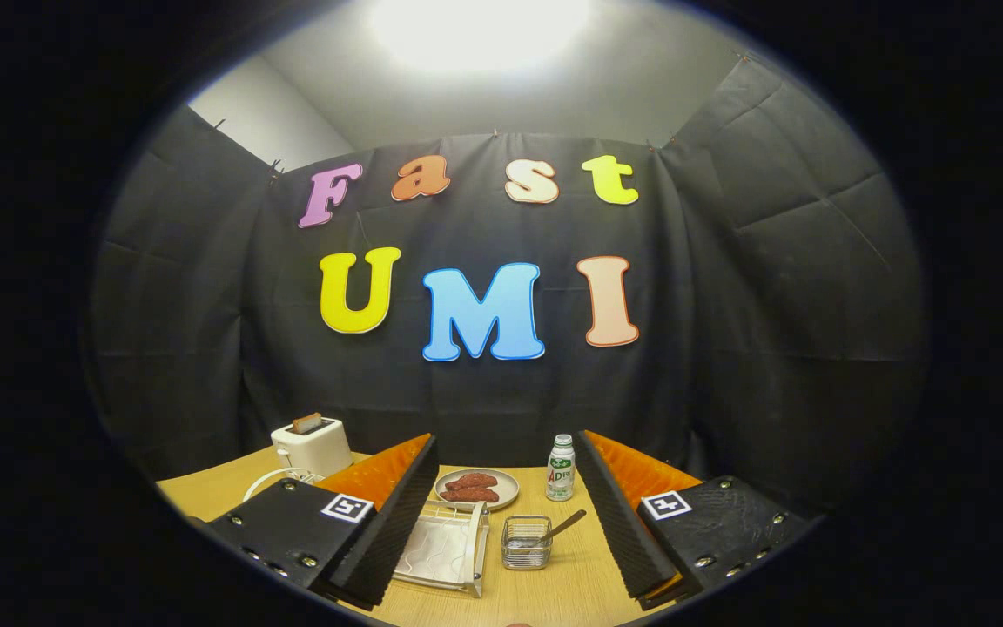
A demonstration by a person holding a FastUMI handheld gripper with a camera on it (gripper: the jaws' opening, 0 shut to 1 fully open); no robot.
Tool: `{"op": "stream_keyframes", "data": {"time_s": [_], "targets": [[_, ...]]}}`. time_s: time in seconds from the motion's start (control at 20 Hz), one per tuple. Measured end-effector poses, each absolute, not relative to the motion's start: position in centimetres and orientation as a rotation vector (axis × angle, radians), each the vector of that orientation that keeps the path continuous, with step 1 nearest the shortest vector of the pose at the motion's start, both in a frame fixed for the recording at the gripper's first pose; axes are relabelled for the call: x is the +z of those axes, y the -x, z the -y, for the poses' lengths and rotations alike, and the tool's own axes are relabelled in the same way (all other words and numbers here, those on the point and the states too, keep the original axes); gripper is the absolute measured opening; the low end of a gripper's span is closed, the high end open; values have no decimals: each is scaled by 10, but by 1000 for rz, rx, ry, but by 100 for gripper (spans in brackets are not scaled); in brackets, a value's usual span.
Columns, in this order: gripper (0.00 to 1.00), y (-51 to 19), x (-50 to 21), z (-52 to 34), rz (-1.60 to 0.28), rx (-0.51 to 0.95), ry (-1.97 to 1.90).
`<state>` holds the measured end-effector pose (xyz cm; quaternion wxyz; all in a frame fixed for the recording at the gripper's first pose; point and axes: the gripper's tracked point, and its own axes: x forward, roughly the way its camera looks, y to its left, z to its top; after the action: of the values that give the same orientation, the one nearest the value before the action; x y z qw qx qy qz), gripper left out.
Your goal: Take the plate from the dish rack, then take the spoon from the basket and place it into the plate.
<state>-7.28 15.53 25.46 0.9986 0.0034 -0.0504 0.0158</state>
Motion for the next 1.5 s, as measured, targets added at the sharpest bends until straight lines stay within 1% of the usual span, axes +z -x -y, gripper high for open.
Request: {"op": "stream_keyframes", "data": {"time_s": [0.2, 0.55, 1.15, 1.5], "targets": [[96, 63, 251, -164, 82, 46, 7], [96, 27, 234, -202, 12, 125, 2], [97, -55, 157, -280, -263, 249, -48], [97, -87, 102, -302, -472, 274, -77]]}}
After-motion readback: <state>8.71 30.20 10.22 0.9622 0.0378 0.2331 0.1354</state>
